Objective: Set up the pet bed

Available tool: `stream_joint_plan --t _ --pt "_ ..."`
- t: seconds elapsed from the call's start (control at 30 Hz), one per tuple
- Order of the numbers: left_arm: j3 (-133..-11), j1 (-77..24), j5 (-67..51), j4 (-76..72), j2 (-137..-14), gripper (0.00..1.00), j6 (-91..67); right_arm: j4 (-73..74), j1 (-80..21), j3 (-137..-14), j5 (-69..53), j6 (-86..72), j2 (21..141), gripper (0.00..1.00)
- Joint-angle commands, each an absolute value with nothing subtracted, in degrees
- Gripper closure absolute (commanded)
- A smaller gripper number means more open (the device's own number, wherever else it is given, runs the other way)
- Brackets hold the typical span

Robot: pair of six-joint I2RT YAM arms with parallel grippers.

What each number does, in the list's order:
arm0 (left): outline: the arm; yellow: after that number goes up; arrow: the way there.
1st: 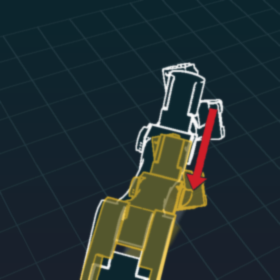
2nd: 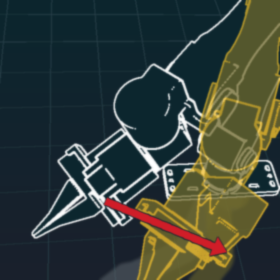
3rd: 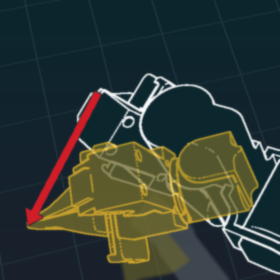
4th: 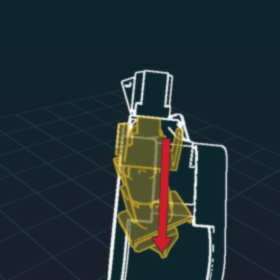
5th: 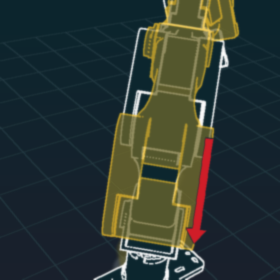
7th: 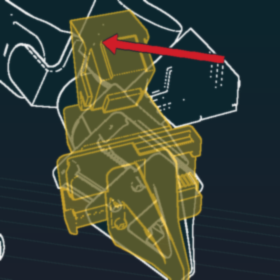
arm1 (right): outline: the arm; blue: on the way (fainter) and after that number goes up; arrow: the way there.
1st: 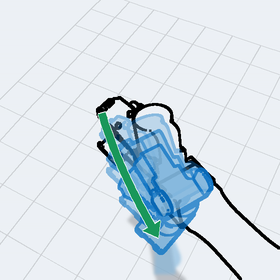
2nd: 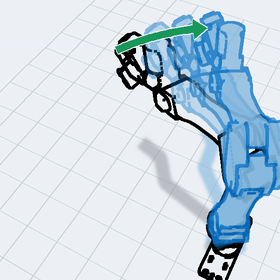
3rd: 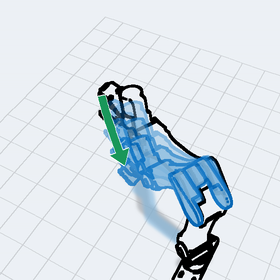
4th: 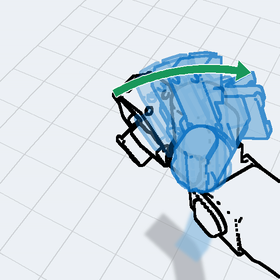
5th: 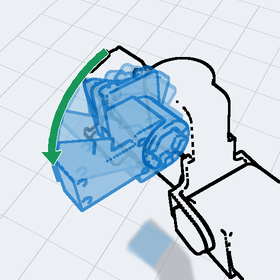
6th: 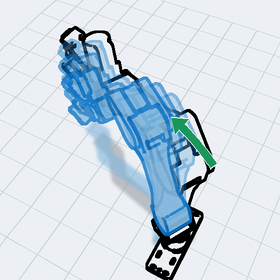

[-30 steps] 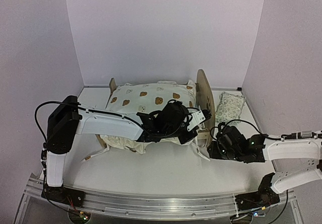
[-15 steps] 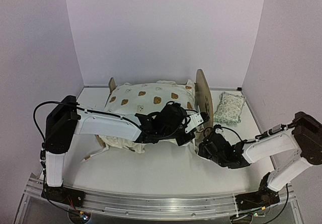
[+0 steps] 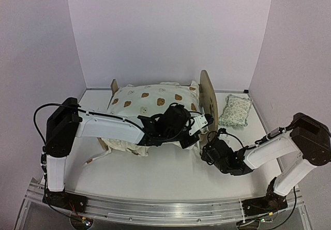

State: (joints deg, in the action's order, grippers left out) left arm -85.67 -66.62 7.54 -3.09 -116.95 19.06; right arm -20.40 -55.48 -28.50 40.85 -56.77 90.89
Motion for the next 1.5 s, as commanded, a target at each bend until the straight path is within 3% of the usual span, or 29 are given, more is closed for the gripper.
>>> stream_joint_plan --t 0.0,0.17,0.6,1.33,1.47 --pt "-86.61 -66.12 7.07 -3.89 -114.63 0.98 18.43 -18.76 -51.07 -31.03 40.68 -50.92 90.0 0.63" --pt "-88.69 -66.08 6.98 -3.34 -116.46 0.98 17.82 -15.43 -46.74 -33.15 33.59 -49.14 90.02 0.62" --pt "-91.76 -65.83 7.76 -1.97 -119.54 0.95 17.58 -14.67 -47.4 -36.13 22.78 -54.01 91.22 0.57" --pt "-88.57 -62.41 4.27 -0.68 -117.49 0.95 16.0 -21.89 -56.11 -39.87 27.88 -58.33 97.42 0.56" --pt "-87.6 -61.69 4.47 -0.35 -116.46 0.95 15.59 -22.32 -56.85 -40.07 33.26 -56.75 98.31 0.56"
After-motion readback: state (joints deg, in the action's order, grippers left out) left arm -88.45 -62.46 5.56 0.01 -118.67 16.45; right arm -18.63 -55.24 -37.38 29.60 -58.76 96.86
